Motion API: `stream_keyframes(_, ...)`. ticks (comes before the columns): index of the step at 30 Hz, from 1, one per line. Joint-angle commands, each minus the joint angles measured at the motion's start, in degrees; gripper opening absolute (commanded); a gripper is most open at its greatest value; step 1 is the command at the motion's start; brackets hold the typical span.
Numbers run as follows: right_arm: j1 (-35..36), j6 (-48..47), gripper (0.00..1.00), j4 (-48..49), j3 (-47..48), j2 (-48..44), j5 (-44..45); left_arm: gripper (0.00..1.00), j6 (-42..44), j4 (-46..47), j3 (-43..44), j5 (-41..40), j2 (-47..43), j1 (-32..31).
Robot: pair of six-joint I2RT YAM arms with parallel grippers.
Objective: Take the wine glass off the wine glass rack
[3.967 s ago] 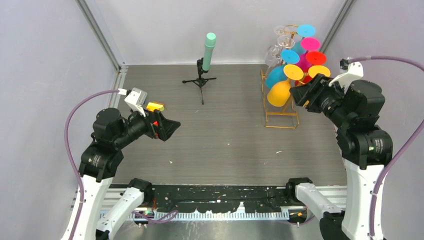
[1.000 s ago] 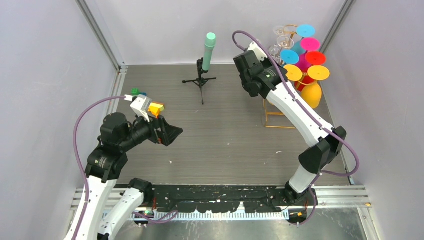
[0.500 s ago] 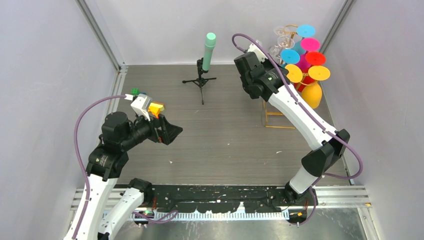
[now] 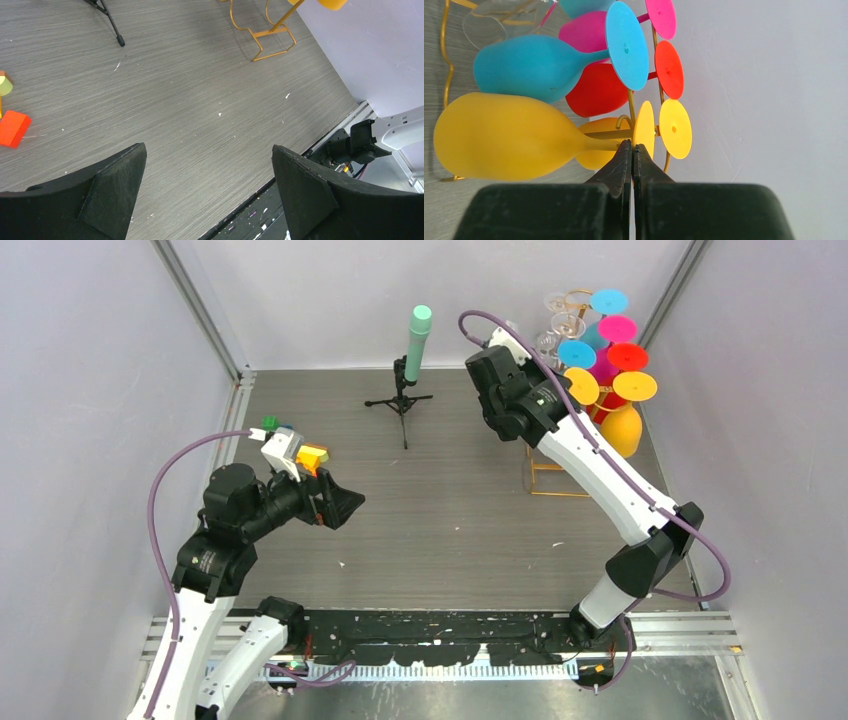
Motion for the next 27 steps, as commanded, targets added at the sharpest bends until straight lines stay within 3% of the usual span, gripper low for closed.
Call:
stream_keyframes(1,0.90,-0.97,0.00,2.60,2.45,-3.60,-0.05,1.00,-0.22,2.06,-0.25,-0.54,0.09,0.21)
stream_keyframes(12,1.36,-8.45,0.00,11.10,1.03,-3.94,4.08,1.00,-0.39,2.20,-0.20,-0.96,0.41,0.21)
stream_keyframes(27,2.28,-5.32,0.00,8.27,0.26,-2.81,-4.18,1.00,-0.66,2.28,-0.24,-1.22,0.88,0.21)
